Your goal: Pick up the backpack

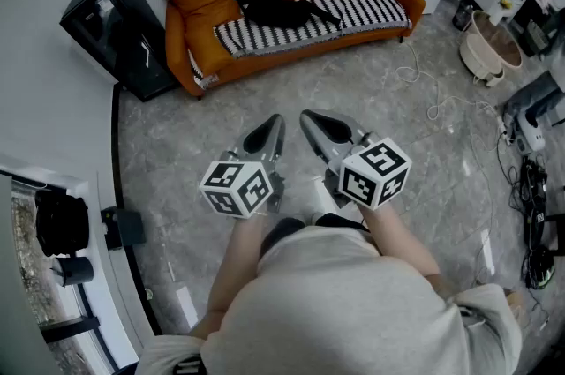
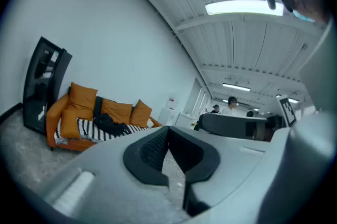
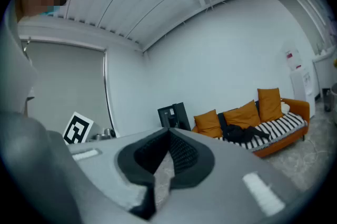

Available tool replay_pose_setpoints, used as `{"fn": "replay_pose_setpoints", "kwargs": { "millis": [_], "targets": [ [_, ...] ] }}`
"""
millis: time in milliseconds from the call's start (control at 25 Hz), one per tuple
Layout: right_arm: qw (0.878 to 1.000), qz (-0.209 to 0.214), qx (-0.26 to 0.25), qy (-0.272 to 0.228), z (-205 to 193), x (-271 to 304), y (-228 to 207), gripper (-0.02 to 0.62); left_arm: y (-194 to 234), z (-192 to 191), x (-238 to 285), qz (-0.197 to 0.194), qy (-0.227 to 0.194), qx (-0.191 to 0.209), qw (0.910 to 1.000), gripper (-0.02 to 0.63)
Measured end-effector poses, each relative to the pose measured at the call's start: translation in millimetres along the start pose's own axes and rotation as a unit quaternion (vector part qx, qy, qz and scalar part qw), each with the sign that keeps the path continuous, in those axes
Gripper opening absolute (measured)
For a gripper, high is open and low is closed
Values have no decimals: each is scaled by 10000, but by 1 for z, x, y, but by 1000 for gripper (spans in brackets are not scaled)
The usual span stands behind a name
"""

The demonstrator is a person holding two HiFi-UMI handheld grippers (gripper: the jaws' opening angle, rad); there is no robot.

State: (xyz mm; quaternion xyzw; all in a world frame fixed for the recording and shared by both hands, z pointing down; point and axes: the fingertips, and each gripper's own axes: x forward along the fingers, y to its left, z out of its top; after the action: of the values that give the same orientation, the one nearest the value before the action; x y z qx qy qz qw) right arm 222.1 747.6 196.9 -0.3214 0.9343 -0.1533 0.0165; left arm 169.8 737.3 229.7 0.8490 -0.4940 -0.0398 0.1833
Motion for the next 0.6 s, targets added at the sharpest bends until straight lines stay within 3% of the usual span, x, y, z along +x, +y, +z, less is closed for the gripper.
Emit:
{"fn": "replay_pose_setpoints", "kwargs": {
  "millis": [440,600],
  "targets": [
    [9992,-46,-345,210,-13,9,-1,3,10,2,-6,-7,25,-127,9999,8],
    [9999,-110,-52,50,-8,10,-13,3,4,5,1,-109,31,-17,9999,8]
  ]
}}
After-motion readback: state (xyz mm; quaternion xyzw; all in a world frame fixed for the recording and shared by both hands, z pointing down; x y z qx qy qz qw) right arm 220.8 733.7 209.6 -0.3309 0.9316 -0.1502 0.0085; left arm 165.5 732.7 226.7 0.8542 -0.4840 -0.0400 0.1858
